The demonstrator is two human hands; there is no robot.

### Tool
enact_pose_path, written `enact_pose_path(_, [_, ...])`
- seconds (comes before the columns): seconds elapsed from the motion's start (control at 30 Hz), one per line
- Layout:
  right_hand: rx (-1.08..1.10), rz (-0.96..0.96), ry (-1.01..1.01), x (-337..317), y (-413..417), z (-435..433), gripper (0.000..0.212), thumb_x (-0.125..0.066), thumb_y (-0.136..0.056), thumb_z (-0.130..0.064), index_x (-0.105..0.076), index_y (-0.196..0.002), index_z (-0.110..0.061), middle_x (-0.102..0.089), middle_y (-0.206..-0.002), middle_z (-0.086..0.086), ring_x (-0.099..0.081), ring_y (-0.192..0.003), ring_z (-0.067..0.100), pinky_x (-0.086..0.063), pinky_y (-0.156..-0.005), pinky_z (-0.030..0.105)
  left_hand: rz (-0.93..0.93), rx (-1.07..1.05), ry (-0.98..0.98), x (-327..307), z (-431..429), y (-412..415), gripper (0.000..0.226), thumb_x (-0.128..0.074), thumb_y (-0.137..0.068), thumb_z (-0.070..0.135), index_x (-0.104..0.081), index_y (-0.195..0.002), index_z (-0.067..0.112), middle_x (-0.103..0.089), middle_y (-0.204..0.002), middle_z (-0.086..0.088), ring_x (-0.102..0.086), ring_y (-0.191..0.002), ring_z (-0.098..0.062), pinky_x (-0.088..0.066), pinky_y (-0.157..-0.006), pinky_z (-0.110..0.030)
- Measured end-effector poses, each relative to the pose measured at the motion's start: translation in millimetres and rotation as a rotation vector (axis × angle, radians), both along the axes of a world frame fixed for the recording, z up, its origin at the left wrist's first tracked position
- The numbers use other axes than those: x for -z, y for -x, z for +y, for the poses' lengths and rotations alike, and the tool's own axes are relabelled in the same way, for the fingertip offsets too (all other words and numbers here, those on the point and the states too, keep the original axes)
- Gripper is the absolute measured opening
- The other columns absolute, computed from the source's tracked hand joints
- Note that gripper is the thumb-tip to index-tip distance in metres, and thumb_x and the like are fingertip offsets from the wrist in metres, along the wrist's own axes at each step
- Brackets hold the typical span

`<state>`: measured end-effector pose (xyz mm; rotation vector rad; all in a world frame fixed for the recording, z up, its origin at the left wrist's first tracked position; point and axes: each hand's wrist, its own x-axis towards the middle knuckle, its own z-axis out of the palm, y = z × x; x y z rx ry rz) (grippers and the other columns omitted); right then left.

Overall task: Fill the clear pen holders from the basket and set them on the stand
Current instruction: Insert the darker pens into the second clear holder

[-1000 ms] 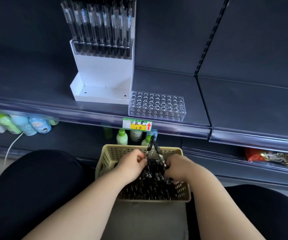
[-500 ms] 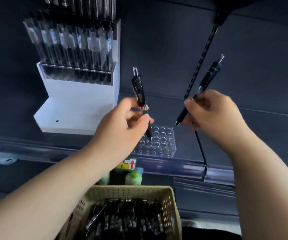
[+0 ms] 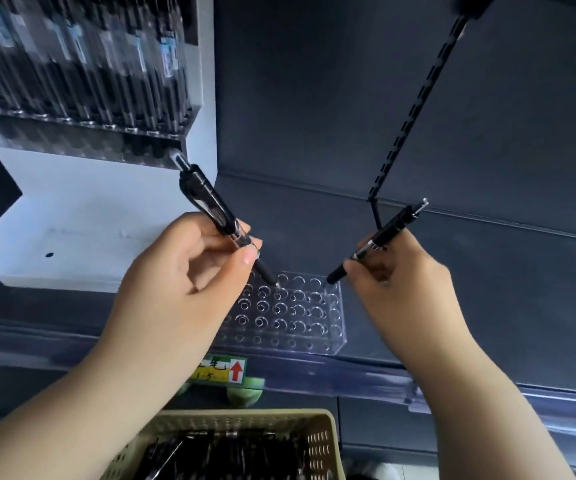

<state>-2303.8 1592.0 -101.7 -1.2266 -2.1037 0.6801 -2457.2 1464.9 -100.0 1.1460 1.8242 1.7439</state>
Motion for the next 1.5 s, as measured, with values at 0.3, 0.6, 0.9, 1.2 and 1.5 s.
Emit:
enact_pose_path(0.3, [-0.05, -0.086, -0.019, 4.7, 2.2, 14.9, 0.013, -0.066, -0.081, -0.019, -0.056, -0.088, -0.022, -0.058, -0.068, -0.021, -0.05, -0.07, -0.021, -0.034, -0.053, -0.005, 0.003, 0.011, -0.003, -3.7, 10.3, -1.2, 0.025, -0.059, -0.068, 0.043, -0.064, -0.089, 0.029, -0.07, -0.086, 0.023, -0.064, -0.078, 0.009, -0.041, -0.068, 0.002])
enact_pose_path(0.6, [-0.097, -0.056, -0.024, 2.4, 8.9, 17.3, 0.011, -0.068, -0.082, -0.023, -0.058, -0.086, -0.026, -0.058, -0.071, -0.02, -0.049, -0.081, -0.016, -0.036, -0.057, -0.004, 0.038, -0.01, 0.031, 3.8, 5.7, 2.8, 0.028, -0.056, -0.068, 0.049, -0.063, -0.088, 0.03, -0.07, -0.085, 0.023, -0.065, -0.076, 0.007, -0.042, -0.069, 0.001])
enact_pose_path(0.9, [-0.039, -0.14, -0.051, -0.9, 4.0, 16.4, 0.014, -0.068, -0.081, -0.028, -0.059, -0.083, -0.018, -0.056, -0.068, -0.017, -0.054, -0.062, -0.004, -0.038, -0.055, -0.002, 0.066, 0.021, 0.059, 6.8, 11.5, -3.3, 0.02, -0.062, -0.073, 0.039, -0.064, -0.088, 0.026, -0.069, -0.085, 0.023, -0.063, -0.075, 0.01, -0.04, -0.066, 0.003])
enact_pose_path(1.2, [-0.071, -0.121, 0.04, -4.4, 0.2, 14.1, 0.019, -0.074, -0.076, -0.03, -0.061, -0.087, -0.023, -0.058, -0.068, -0.021, -0.051, -0.063, -0.012, -0.037, -0.056, -0.003, 0.114, 0.114, 0.018, 7.8, 30.0, -17.2, 0.021, -0.068, -0.075, 0.027, -0.068, -0.093, 0.036, -0.07, -0.088, 0.024, -0.065, -0.084, 0.008, -0.042, -0.073, 0.0])
enact_pose_path(1.5, [-0.09, -0.105, 0.061, -10.4, -16.1, 19.9, 0.015, -0.071, -0.08, -0.018, -0.067, -0.094, -0.023, -0.059, -0.074, -0.02, -0.051, -0.066, -0.01, -0.035, -0.054, -0.005, 0.265, 0.058, 0.067, 23.2, 62.5, -47.1, 0.018, -0.076, -0.073, 0.014, -0.067, -0.082, 0.027, -0.067, -0.075, 0.022, -0.063, -0.075, 0.007, -0.044, -0.07, -0.002])
